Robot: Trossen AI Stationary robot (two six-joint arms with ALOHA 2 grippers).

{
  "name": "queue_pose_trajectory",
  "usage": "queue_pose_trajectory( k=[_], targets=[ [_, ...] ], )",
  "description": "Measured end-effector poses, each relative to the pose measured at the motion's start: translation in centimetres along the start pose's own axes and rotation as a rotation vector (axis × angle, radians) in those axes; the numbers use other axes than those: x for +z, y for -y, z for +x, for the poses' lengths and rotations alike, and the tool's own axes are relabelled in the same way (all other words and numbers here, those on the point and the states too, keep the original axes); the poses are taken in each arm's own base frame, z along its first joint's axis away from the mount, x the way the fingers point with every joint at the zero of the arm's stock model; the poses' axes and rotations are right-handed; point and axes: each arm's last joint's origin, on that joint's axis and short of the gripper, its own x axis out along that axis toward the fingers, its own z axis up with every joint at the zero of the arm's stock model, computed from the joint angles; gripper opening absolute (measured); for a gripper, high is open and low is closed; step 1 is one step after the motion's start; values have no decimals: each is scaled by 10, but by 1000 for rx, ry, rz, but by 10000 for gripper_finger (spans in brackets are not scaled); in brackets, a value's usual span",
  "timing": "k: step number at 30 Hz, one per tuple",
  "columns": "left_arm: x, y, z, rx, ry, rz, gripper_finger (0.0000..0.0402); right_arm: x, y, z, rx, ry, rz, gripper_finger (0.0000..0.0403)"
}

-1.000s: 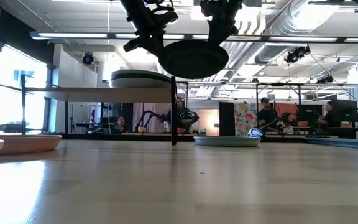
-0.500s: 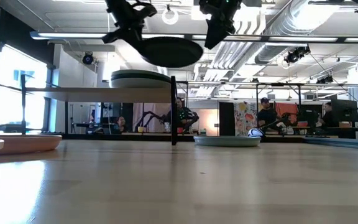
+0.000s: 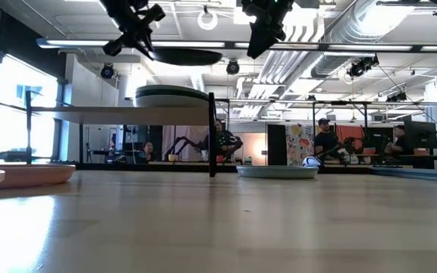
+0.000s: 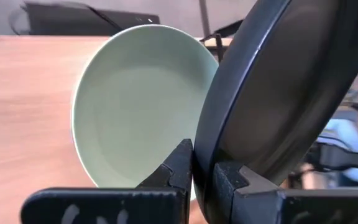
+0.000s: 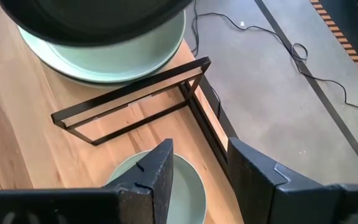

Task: Place and stack plates onto a shelf
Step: Stack the black plate on top of the green plate on the shelf

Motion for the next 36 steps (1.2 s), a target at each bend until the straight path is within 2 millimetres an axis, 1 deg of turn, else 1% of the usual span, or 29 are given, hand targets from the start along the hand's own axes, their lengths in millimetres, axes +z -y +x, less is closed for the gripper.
queue_pose_trajectory(
  k=[5,10,17,21,27,36],
  targets=[
    [6,-13,-2,-26,-63,-65,16,1,0,0,-1,7,6,131],
    [-1,-22,-3,45,-145,-92,17,1,0,0,-1,7,5,131],
    [0,-25,-1,125,-112,-93,17,1,0,0,0,7,5,131],
    [3,-28,6,165,-110,-97,17,1,0,0,0,7,5,131],
    [10,-31,24,188,-156,-98,17,1,0,0,0,6,5,131],
    [14,-35,39,203,-194,-104,17,0,0,0,1,-2,4,131]
  ],
)
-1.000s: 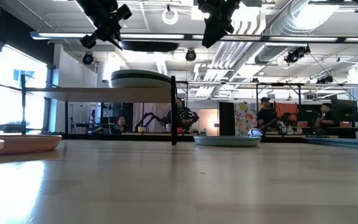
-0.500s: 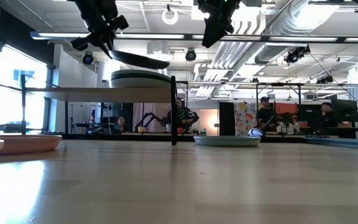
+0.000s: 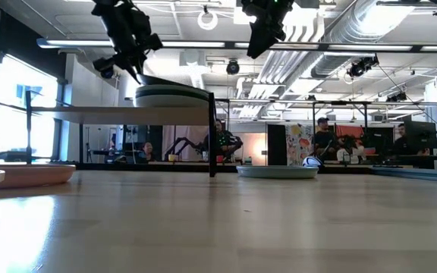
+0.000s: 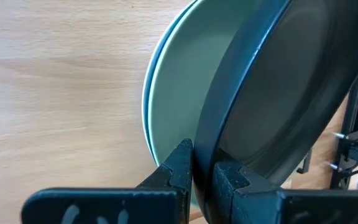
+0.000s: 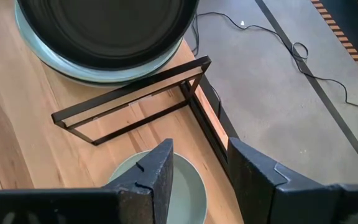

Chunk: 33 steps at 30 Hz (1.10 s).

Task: Place and stack plates onto a shelf
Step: Stack the black plate on top of the green plate on the shelf

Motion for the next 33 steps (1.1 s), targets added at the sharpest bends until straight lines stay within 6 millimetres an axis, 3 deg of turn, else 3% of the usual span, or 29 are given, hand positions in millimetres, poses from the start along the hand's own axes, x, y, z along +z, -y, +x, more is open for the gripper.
queue_pose_trajectory(
  k=[20,33],
  targets=[
    [3,1,8,18,-15,32,19,0,0,0,0,0,-4,131],
    [-2,3,10,26,-55,21,73,0,0,0,0,0,-4,131]
  ],
)
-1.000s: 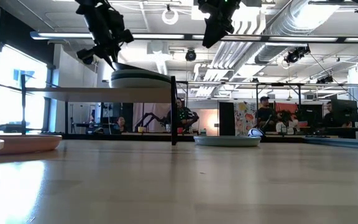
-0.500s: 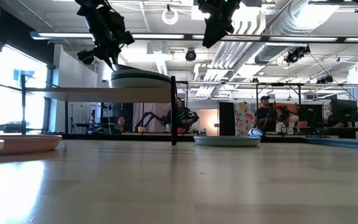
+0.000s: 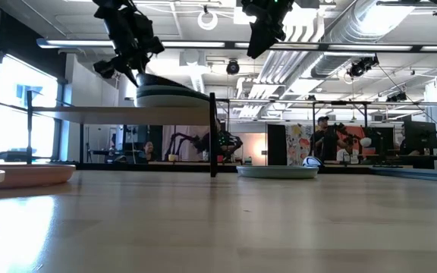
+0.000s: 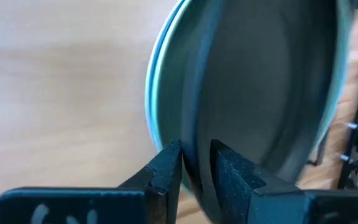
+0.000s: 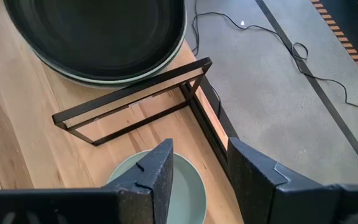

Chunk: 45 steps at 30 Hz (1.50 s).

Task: Place and stack plates onto a shelf
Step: Stack the black plate on top of the green plate on the shelf

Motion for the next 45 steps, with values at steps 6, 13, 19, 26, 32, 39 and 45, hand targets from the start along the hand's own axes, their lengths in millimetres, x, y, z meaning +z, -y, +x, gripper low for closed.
queue_pose_trajectory(
  k=[6,13,19,26,32,39,45],
  targets=[
    [-7,-5,-1,45,-71,4,83,0,0,0,0,-2,3,131],
    [-7,-5,-1,47,-74,11,83,-1,0,0,1,-5,7,131],
    [-11,-3,0,57,-94,62,81,-2,0,0,3,-22,5,131],
    [-12,-6,0,137,-76,70,79,-4,-1,0,5,-46,29,131],
    [-12,-9,-1,221,-50,70,79,-5,-1,0,6,-49,28,131],
    [-11,-8,1,243,-27,60,78,-5,-1,0,6,-48,29,131],
    [-8,-3,13,281,-38,63,78,-4,-1,0,6,-45,29,131]
  ],
)
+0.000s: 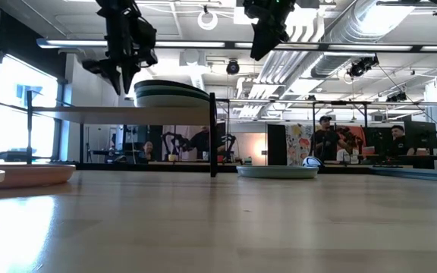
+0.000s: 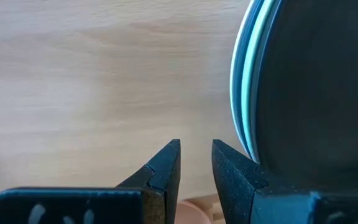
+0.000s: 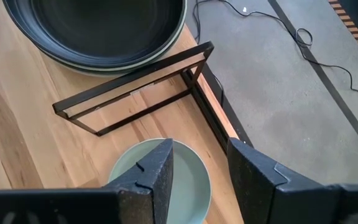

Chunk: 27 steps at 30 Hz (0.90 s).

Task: Place and stack plates onto a shelf
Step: Stack the black plate on top of the green plate on the shelf

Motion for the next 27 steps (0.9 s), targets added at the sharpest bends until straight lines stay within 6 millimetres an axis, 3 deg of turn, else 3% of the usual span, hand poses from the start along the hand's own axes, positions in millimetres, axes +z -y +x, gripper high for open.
queue_pose_trajectory(
  k=[18,27],
  targets=[
    [4,18,15,1,-3,46,78,0,0,0,0,1,0,131],
    [-5,10,-4,-30,40,40,78,-1,0,0,1,-11,0,131]
  ],
)
